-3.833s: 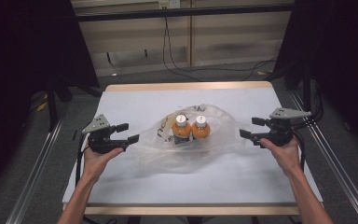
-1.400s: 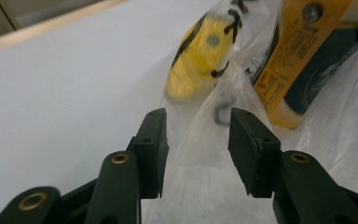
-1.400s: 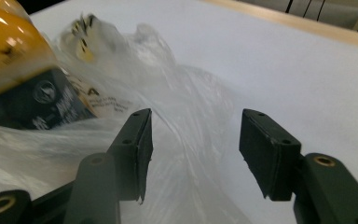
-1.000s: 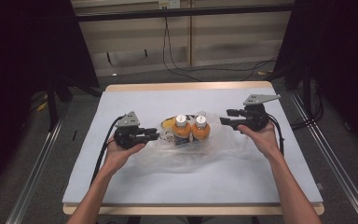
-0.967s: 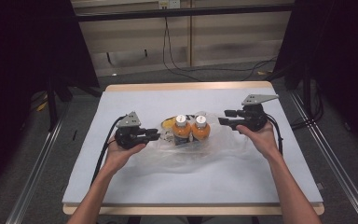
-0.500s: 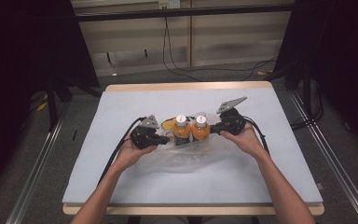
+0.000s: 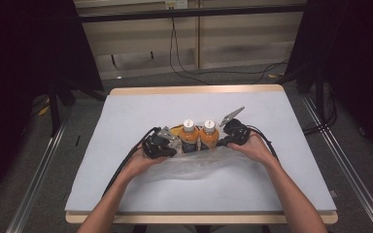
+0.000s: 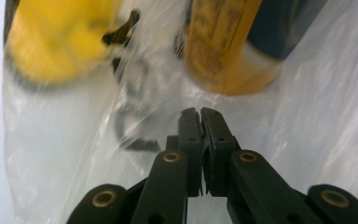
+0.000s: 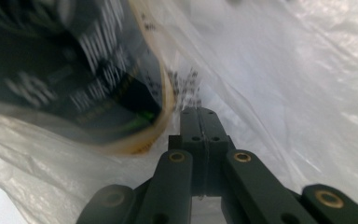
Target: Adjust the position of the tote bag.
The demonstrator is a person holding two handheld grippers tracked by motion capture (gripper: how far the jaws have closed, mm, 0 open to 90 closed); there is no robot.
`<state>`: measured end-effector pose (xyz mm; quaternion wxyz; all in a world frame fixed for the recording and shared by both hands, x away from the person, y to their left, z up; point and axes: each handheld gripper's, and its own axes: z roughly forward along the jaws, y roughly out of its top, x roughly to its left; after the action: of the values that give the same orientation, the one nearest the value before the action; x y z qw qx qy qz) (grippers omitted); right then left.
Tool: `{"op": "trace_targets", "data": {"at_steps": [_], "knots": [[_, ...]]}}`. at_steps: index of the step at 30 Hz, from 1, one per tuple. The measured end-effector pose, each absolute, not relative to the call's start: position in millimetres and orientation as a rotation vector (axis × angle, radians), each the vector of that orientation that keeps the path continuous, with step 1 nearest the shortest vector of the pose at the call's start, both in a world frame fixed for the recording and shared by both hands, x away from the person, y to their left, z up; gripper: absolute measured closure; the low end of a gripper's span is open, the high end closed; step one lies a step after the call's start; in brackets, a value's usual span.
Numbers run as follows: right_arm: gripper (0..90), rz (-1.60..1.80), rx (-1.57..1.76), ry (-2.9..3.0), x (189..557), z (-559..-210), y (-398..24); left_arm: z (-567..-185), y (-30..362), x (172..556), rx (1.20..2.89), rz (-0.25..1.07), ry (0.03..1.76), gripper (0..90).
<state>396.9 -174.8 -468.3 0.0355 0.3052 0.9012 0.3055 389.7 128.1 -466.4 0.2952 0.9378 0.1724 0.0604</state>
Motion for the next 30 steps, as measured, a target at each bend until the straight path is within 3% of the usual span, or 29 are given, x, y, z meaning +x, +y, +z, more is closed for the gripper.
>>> {"op": "trace_targets", "data": {"at_steps": [18, 30], "knots": [[90.0, 0.683, 0.867, 2.737, 376, -462, -192, -462, 153, 384, 2.604, 0.321, 0.443, 89.5], [90.0, 0.618, 0.899, 2.705, 376, -461, -210, -463, 159, 384, 2.582, 0.315, 0.435, 90.0]]}}
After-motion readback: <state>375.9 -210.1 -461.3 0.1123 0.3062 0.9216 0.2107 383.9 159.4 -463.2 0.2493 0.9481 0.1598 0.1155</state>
